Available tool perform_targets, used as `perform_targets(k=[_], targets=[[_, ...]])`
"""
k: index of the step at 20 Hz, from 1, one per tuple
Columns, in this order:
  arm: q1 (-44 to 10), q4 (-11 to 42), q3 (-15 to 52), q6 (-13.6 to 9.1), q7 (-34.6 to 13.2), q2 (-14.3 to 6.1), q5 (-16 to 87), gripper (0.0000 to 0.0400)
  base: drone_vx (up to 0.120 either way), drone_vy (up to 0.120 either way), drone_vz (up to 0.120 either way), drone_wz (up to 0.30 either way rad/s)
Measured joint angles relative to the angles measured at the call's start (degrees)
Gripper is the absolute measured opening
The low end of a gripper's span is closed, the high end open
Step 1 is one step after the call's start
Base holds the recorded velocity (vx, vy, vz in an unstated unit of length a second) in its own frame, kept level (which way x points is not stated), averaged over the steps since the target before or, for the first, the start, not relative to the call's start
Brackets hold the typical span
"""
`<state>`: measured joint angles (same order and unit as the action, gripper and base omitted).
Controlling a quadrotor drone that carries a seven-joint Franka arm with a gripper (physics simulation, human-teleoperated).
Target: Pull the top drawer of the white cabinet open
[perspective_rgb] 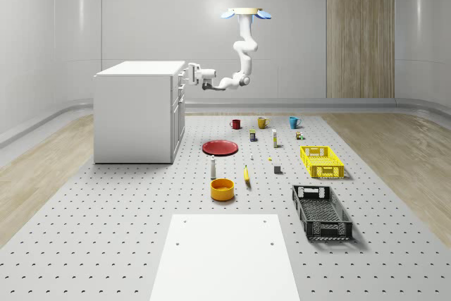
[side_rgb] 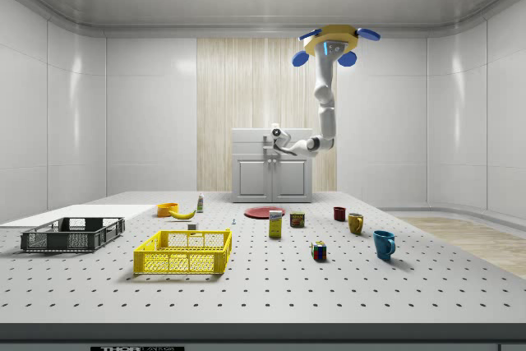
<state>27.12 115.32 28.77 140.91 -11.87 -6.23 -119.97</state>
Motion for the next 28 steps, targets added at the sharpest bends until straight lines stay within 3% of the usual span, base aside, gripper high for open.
perform_targets(k=[10, 14, 19, 22, 23, 24, 28], targets=[[-0.7, 0.0, 0.6, 0.0, 0.3, 0.1, -0.3, 0.0305, 0.000, 0.000, 0.000, 0.000], [-0.9, 0.0, 0.8, 0.0, 0.3, 0.1, -0.3, 0.0185, 0.000, 0.000, 0.000, 0.000], [-1.2, 0.0, 1.1, 0.0, 0.3, 0.1, -0.3, 0.0128, 0.000, 0.000, 0.000, 0.000], [-1.5, 0.0, 1.3, 0.0, -1.8, -0.2, 0.1, 0.0124, 0.000, 0.000, 0.000, 0.000], [-2.0, -0.2, 1.6, 0.2, -5.5, -0.8, 2.1, 0.0182, 0.000, 0.000, 0.000, 0.000], [-3.0, -0.3, 2.3, 0.2, -3.9, -0.9, 2.9, 0.0198, 0.000, 0.000, 0.000, 0.000], [-4.0, -0.1, 3.3, 0.0, -1.4, -0.5, 1.0, 0.0139, 0.000, 0.000, 0.000, 0.000]])
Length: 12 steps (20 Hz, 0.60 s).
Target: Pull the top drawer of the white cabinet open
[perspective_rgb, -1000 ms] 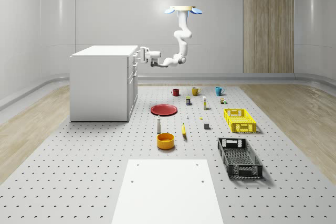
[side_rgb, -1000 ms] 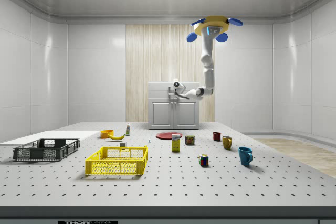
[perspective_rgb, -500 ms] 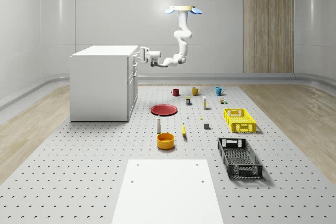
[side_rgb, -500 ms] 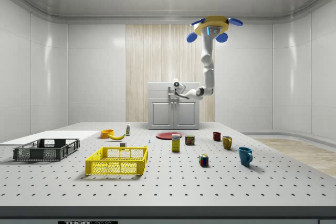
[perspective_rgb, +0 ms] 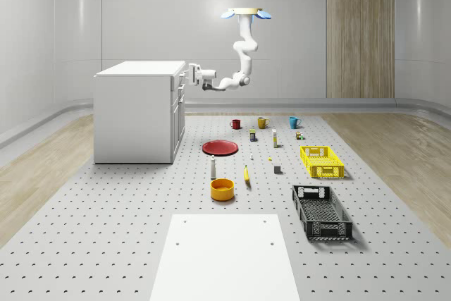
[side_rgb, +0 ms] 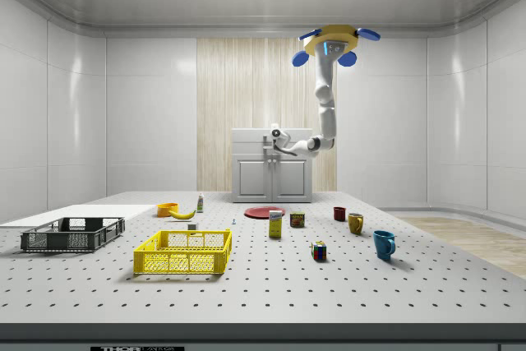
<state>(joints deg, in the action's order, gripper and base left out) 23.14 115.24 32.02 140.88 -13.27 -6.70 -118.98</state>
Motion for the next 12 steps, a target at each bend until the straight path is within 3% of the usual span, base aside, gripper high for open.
perform_targets(k=[9, 10, 11, 12], targets=[[-0.3, 3.3, -1.1, -2.8, -0.5, -2.8, -0.8, 0.0115, 0.000, 0.000, 0.000, 0.000], [-0.2, 4.0, -1.3, -3.2, 2.9, -2.6, -1.4, 0.0169, 0.000, 0.000, 0.000, 0.000], [0.5, 4.4, -1.9, -3.3, 3.7, -2.0, -0.9, 0.0280, 0.000, 0.000, 0.000, 0.000], [1.3, 4.3, -2.8, -3.0, 2.6, -2.0, 0.5, 0.0288, 0.000, 0.000, 0.000, 0.000]])
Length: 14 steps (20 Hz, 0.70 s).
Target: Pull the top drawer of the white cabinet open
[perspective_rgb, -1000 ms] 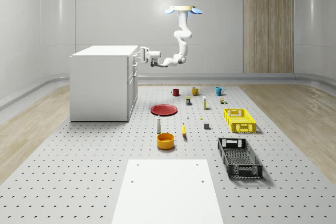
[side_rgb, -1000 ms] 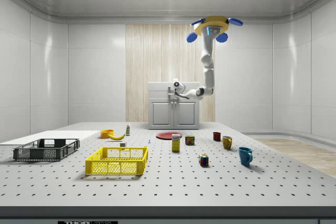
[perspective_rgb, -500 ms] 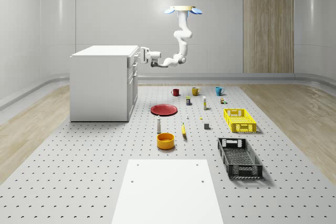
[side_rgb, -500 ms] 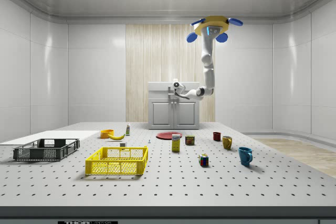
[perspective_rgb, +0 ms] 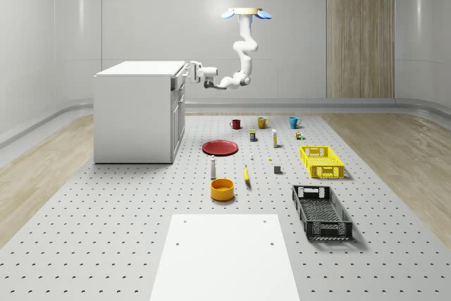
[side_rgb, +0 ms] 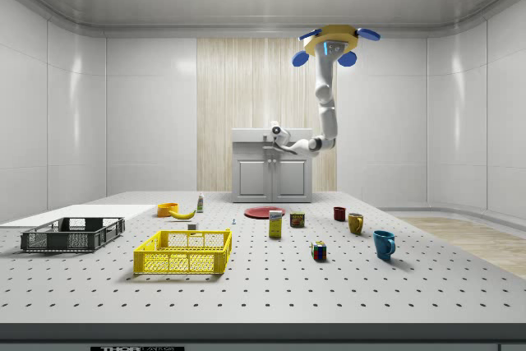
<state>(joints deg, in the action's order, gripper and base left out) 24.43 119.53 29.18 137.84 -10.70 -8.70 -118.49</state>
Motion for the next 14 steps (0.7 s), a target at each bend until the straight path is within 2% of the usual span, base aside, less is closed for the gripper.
perform_targets(k=[1, 2, 5, 6, 7, 8, 12, 14], targets=[[0.0, 0.4, -0.4, -0.3, -0.9, -0.6, 0.0, 0.0247, 0.000, 0.000, 0.000, 0.000], [0.0, 0.9, -0.6, -0.7, -1.5, -1.4, 0.0, 0.0224, 0.000, 0.000, 0.000, 0.000], [-0.3, 2.4, -1.3, -2.0, -3.7, -3.3, 0.0, 0.0180, 0.000, 0.000, 0.000, 0.000], [-0.4, 2.8, -1.4, -2.3, -3.9, -3.7, 0.0, 0.0171, 0.000, 0.000, 0.000, 0.000], [-0.7, 2.9, -1.4, -2.5, -6.9, -4.6, 0.7, 0.0158, 0.000, 0.000, 0.000, 0.000], [-1.1, 3.2, -1.3, -2.8, -7.3, -5.0, 0.9, 0.0146, 0.000, 0.000, 0.000, 0.000], [-1.5, 4.5, -1.5, -3.9, -5.9, -6.0, 0.2, 0.0120, 0.000, 0.000, 0.000, 0.000], [-1.6, 5.2, -1.7, -4.5, -5.8, -6.6, 0.2, 0.0123, 0.000, 0.000, 0.000, 0.000]])
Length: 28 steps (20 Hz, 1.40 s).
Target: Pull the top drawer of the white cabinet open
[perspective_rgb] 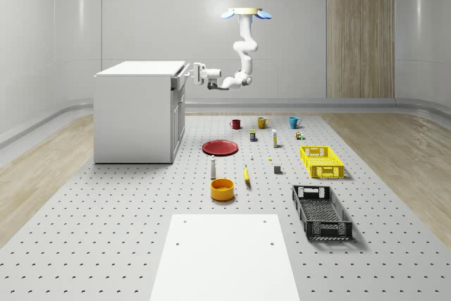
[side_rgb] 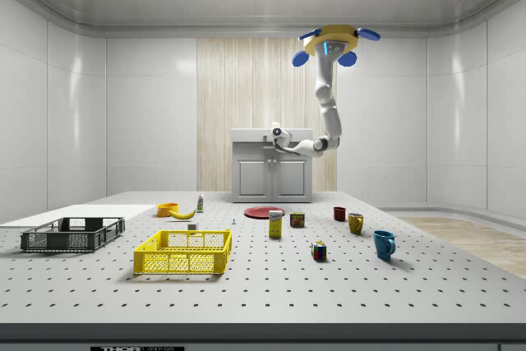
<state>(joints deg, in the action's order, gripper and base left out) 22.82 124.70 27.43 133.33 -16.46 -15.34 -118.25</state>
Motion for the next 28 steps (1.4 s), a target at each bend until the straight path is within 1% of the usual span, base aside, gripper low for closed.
perform_targets(k=[4, 5, 6, 10, 13, 15, 16, 18, 19, 20, 21, 22, 24, 25, 26, 27, 28], targets=[[-0.3, 2.2, -1.1, -1.9, -0.2, -2.1, 0.6, 0.0128, 0.000, 0.000, 0.000, 0.000], [-0.6, 2.6, -1.3, -2.3, -2.5, -2.9, 1.0, 0.0125, 0.000, 0.000, 0.000, 0.000], [-0.9, 3.0, -1.4, -2.6, -3.0, -3.5, 1.7, 0.0133, 0.000, 0.000, 0.000, 0.000], [-1.3, 4.9, -2.3, -4.3, -2.1, -5.1, 1.5, 0.0115, 0.000, 0.000, 0.000, 0.000], [-1.5, 6.8, -3.4, -5.9, -1.9, -6.8, 2.1, 0.0119, 0.000, 0.000, 0.000, 0.000], [-1.7, 8.1, -4.3, -7.0, -2.8, -8.1, 2.7, 0.0124, 0.000, 0.000, 0.000, 0.000], [-1.9, 8.6, -4.6, -7.6, -4.1, -8.8, 3.1, 0.0119, 0.000, 0.000, 0.000, 0.000], [-2.1, 9.7, -5.3, -8.5, -3.8, -9.8, 3.4, 0.0117, 0.000, 0.000, 0.000, 0.000], [-2.3, 10.1, -5.6, -8.8, -5.3, -10.7, 4.3, 0.0134, 0.000, 0.000, 0.000, 0.000], [-2.6, 10.5, -6.0, -9.4, -5.4, -11.4, 5.5, 0.0161, 0.000, 0.000, 0.000, 0.000], [-2.5, 11.4, -6.6, -10.0, -3.5, -11.4, 5.1, 0.0149, 0.000, 0.000, 0.000, 0.000], [-2.5, 12.0, -7.1, -10.5, -3.6, -11.9, 5.3, 0.0139, 0.000, 0.000, 0.000, 0.000], [-2.5, 13.0, -8.0, -11.4, -4.4, -13.0, 5.7, 0.0135, 0.000, 0.000, 0.000, 0.000], [-2.8, 13.2, -8.3, -11.7, -7.6, -14.1, 6.7, 0.0151, 0.000, 0.000, 0.000, 0.000], [-3.3, 13.4, -8.6, -12.3, -9.5, -15.2, 8.4, 0.0185, 0.000, 0.000, 0.000, 0.000], [-3.3, 14.4, -9.2, -13.0, -5.7, -15.0, 8.0, 0.0166, 0.000, 0.000, 0.000, 0.000], [-3.3, 15.0, -9.8, -13.5, -5.5, -15.5, 8.1, 0.0152, 0.000, 0.000, 0.000, 0.000]])
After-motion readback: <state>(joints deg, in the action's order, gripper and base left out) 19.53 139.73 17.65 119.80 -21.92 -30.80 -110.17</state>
